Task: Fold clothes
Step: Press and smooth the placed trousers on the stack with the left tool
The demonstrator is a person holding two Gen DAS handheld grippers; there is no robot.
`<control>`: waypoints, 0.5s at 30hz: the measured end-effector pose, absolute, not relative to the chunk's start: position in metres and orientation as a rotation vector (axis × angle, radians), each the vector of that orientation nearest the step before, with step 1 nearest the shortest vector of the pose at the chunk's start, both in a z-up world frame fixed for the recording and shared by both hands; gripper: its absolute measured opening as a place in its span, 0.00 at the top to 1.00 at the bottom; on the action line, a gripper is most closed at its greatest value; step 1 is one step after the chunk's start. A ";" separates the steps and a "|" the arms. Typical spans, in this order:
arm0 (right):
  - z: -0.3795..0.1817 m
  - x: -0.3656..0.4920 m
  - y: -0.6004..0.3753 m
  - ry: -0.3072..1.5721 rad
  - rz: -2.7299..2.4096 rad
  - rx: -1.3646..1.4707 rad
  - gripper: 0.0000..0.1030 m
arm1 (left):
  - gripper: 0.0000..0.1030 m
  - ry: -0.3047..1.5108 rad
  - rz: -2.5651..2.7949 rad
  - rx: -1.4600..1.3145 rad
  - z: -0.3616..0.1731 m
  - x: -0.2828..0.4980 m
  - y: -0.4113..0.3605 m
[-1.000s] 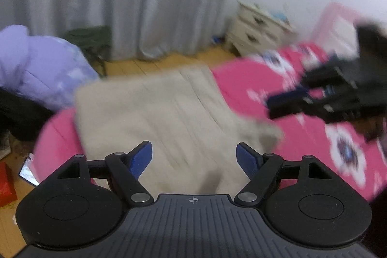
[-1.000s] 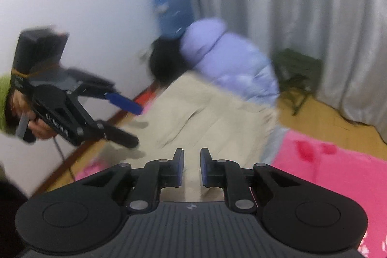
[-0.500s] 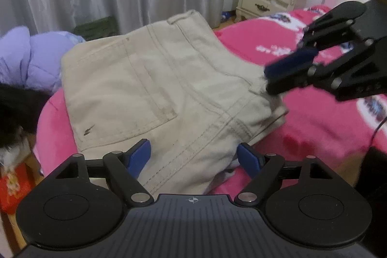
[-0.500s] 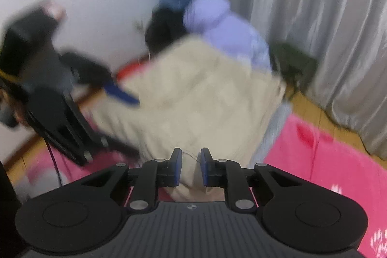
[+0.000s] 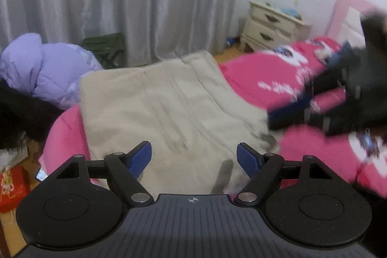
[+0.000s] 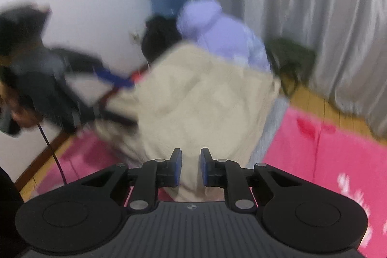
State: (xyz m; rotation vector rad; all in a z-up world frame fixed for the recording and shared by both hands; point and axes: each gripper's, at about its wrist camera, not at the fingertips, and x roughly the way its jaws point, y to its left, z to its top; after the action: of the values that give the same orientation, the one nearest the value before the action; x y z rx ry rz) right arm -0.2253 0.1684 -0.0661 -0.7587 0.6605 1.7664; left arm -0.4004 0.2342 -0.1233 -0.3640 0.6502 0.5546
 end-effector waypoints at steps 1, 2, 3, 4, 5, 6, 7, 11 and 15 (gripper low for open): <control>-0.076 -0.226 0.169 0.683 1.758 -0.776 0.84 | 0.24 0.635 0.569 -0.378 -0.123 -0.396 0.241; -0.082 -0.225 0.167 0.703 1.755 -0.766 0.84 | 0.24 0.621 0.579 -0.380 -0.124 -0.391 0.249; -0.083 -0.224 0.164 0.722 1.754 -0.741 0.84 | 0.24 0.607 0.588 -0.380 -0.124 -0.384 0.257; -0.083 -0.222 0.164 0.737 1.754 -0.733 0.84 | 0.24 0.597 0.608 -0.373 -0.125 -0.378 0.265; -0.082 -0.220 0.164 0.752 1.753 -0.724 0.84 | 0.24 0.588 0.630 -0.363 -0.127 -0.372 0.274; -0.082 -0.218 0.163 0.766 1.752 -0.716 0.84 | 0.24 0.588 0.657 -0.366 -0.131 -0.368 0.284; -0.083 -0.218 0.162 0.766 1.753 -0.715 0.84 | 0.25 0.590 0.685 -0.373 -0.136 -0.364 0.295; -0.084 -0.217 0.160 0.767 1.759 -0.711 0.84 | 0.26 0.604 0.711 -0.406 -0.156 -0.355 0.326; -0.085 -0.215 0.161 0.778 1.766 -0.712 0.84 | 0.23 0.598 0.692 -0.352 -0.145 -0.345 0.313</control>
State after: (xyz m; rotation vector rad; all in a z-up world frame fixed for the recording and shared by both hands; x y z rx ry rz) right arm -0.2154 0.1612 -0.0851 -0.7116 0.7779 1.7664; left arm -0.3450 0.3129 -0.1452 -0.3516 0.5980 0.6918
